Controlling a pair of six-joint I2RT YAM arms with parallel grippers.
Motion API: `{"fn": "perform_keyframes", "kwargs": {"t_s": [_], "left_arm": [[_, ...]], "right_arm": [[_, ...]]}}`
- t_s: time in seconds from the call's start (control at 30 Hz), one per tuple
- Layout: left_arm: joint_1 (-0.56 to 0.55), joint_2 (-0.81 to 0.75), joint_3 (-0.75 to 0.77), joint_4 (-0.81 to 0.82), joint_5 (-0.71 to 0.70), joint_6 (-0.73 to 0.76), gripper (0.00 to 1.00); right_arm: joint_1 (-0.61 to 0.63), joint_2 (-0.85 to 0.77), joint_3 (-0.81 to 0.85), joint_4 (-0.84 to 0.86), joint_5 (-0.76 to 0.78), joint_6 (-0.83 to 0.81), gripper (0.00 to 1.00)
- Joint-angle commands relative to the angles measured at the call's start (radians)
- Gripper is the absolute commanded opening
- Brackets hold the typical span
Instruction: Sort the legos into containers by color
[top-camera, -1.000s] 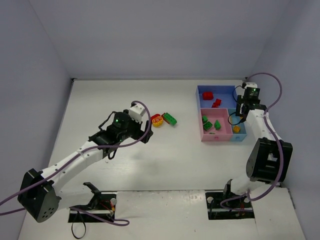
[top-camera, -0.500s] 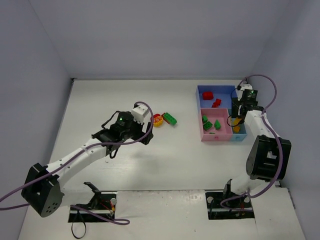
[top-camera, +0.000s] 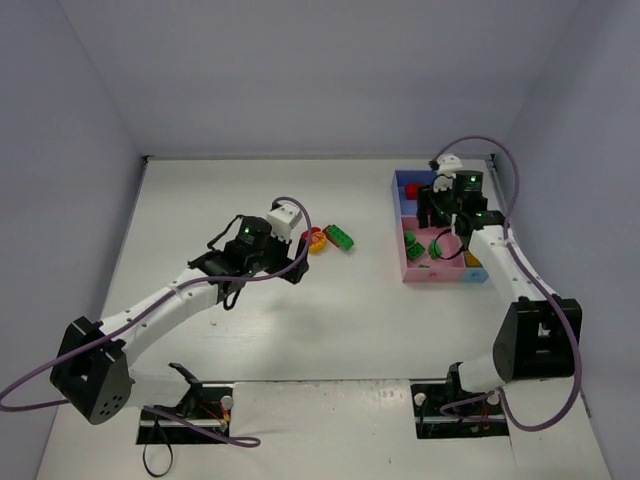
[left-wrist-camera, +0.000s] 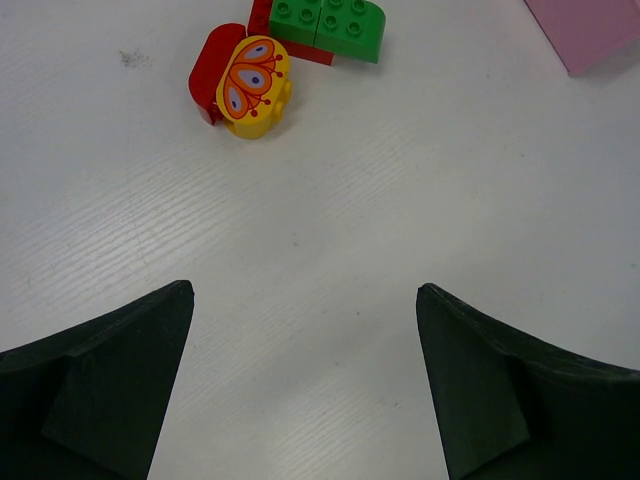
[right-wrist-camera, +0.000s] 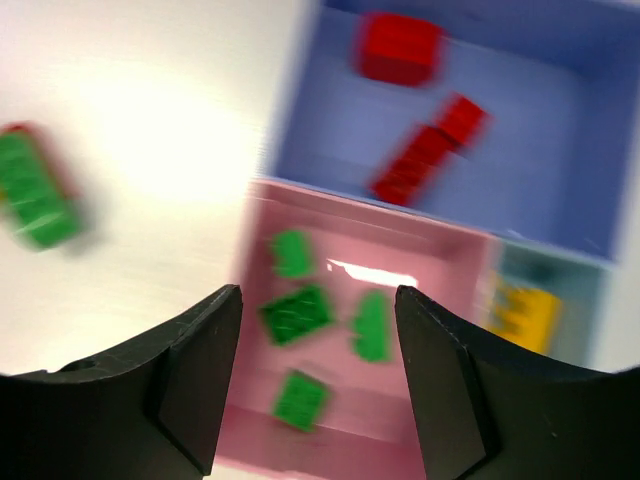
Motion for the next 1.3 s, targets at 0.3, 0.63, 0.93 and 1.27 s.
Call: {"fn": "perform_keyframes", "kwargs": {"t_s": [0.3, 0.63, 0.93, 1.27], "left_arm": [[0.066, -0.016, 0.043, -0.032, -0.023, -0.122, 0.86], [0.092, -0.091, -0.006, -0.084, -0.041, -0.236, 0.86], [0.095, -0.125, -0.027, -0.101, -0.061, -0.249, 0.86], [0.1, -0.116, -0.016, -0.105, -0.067, -0.262, 0.86]], "right_arm": [[0.374, 0.175, 0.133, 0.093, -0.185, -0.056, 0.64], [0.416, 0.405, 0.262, 0.098, -0.163, -0.108, 0.65], [0.417, 0.494, 0.296, 0.095, -0.163, -0.113, 0.64], [0.42, 0.521, 0.297, 0.09, -0.174, -0.111, 0.56]]}}
